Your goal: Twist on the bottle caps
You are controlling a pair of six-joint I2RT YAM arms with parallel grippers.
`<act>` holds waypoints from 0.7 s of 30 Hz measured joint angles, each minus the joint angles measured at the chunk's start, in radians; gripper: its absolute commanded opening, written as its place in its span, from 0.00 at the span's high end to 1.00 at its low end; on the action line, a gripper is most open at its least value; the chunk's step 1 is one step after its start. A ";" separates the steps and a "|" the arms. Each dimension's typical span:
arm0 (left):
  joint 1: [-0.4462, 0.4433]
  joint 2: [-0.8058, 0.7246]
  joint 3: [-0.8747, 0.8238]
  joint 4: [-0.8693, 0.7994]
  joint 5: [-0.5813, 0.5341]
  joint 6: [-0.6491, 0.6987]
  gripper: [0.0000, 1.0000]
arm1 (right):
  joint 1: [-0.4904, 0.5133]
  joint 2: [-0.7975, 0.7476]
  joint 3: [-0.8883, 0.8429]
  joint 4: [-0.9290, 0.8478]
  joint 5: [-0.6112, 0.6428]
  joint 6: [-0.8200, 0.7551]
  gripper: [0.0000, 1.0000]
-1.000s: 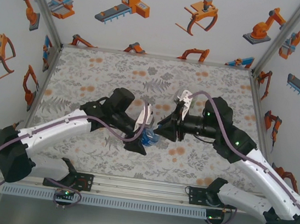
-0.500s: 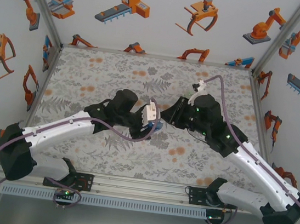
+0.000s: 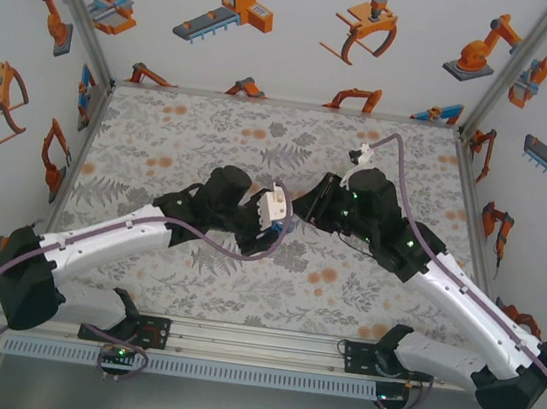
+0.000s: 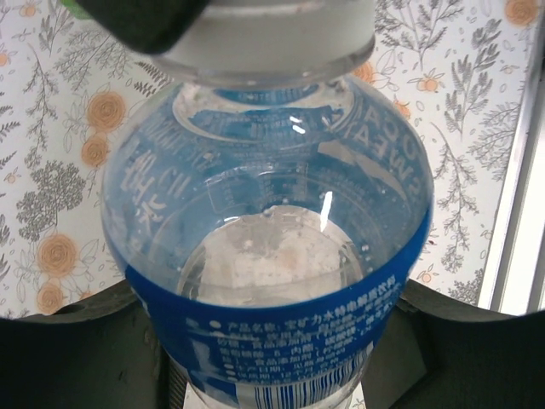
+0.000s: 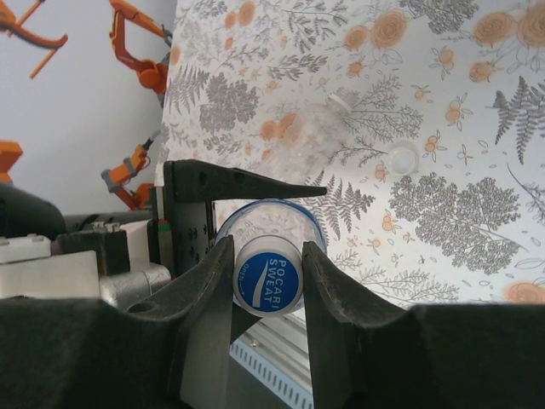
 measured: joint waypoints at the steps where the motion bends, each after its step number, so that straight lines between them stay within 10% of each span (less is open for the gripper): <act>1: 0.000 -0.003 0.000 0.002 0.014 0.000 1.00 | 0.000 -0.006 0.004 0.000 -0.012 -0.032 0.58; 21: -0.008 -0.101 0.011 -0.030 0.469 0.050 1.00 | 0.002 -0.172 0.009 0.114 -0.567 -0.724 0.44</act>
